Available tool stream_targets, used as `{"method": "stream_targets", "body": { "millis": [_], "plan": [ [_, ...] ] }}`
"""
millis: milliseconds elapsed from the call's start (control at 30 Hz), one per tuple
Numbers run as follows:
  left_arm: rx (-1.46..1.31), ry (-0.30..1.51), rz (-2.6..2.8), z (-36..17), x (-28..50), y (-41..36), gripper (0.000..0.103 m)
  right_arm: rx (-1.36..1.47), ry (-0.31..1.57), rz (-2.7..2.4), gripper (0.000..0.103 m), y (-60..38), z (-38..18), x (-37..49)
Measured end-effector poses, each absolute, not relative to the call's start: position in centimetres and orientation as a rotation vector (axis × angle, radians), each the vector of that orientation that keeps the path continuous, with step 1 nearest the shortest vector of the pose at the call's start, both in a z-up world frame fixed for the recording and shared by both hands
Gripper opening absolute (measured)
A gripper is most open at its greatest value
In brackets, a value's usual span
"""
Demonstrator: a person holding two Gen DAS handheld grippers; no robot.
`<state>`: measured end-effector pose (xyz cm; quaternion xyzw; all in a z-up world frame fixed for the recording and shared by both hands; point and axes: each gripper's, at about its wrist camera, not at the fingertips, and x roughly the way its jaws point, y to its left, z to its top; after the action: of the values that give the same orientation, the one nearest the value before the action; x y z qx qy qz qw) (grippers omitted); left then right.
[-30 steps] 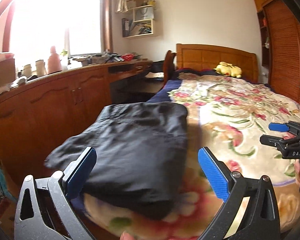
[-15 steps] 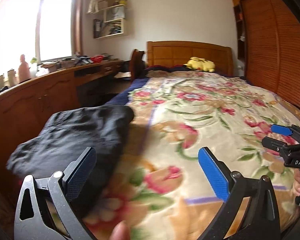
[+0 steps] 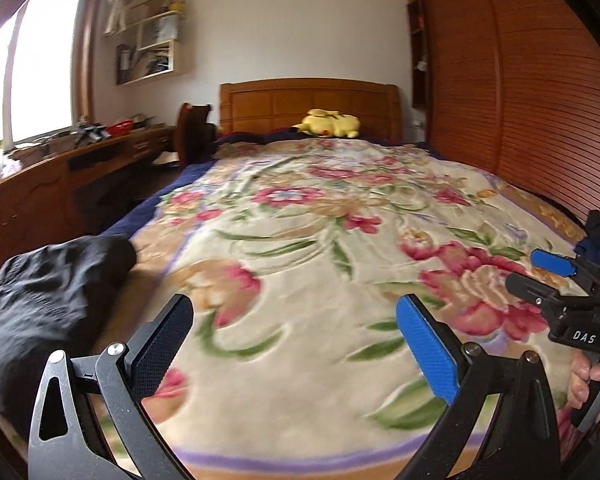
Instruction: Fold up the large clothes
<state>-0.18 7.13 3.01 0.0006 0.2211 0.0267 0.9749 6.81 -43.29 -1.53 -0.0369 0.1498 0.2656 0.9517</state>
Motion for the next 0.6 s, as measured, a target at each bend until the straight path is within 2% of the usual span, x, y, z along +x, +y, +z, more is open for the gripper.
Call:
{"method": "stream_targets", "body": {
  "millis": [300, 600],
  "plan": [
    [0.005, 0.416, -0.051, 4.2, 3.4, 1.1, 0.102, -0.034, 0.27, 0.425, 0.082, -47.2, -0.3, 6.5],
    [0.019, 0.399, -0.103, 3.5, 4.1, -1.7, 0.102, -0.024, 0.205, 0.356, 0.082, -47.7, -0.1, 4.7]
  ]
}}
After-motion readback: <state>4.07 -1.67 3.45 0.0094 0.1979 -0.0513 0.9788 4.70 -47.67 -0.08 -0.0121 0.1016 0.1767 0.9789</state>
